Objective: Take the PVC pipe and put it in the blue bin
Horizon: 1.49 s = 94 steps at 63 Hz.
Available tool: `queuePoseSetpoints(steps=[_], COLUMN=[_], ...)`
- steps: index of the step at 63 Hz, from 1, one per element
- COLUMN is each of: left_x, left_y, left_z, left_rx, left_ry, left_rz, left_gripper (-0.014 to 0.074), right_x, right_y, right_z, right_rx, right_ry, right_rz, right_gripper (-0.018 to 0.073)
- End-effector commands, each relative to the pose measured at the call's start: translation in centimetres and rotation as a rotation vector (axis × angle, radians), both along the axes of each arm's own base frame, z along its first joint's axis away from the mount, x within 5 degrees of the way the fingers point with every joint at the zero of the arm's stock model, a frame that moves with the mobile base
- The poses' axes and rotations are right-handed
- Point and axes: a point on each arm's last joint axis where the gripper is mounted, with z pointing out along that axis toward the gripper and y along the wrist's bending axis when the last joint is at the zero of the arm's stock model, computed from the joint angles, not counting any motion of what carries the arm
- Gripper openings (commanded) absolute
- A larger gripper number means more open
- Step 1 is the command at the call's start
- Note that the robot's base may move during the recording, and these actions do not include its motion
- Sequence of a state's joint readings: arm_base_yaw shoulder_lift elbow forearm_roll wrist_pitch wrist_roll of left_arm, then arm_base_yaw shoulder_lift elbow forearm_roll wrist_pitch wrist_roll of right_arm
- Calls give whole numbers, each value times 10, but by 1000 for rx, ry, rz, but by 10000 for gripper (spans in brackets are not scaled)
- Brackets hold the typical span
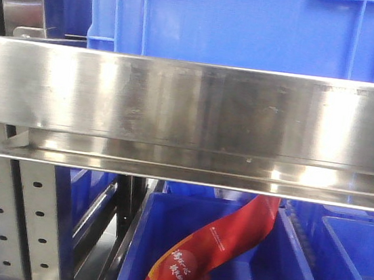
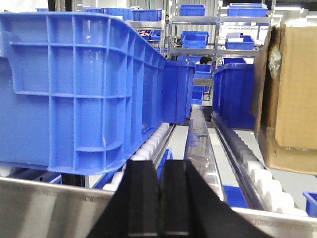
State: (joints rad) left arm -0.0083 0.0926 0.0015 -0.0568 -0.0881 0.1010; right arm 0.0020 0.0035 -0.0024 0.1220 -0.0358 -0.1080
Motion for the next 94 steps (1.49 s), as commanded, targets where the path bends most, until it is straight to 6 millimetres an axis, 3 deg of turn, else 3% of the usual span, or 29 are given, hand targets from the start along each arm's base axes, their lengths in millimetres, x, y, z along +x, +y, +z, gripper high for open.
queuePoseSetpoints(steps=[1,94], left_x=[-1,-1], left_y=[0,0], left_z=[2,2], left_rx=[-6,-6], left_ry=[-15,-15], left_rz=[3,3], left_gripper=[-111,-111], right_x=[0,0], right_y=[-1,-6], right_z=[1,-2], right_rx=[8,-12], right_ry=[-21,12], right_rz=[-8,-110], right_gripper=[-168,-168])
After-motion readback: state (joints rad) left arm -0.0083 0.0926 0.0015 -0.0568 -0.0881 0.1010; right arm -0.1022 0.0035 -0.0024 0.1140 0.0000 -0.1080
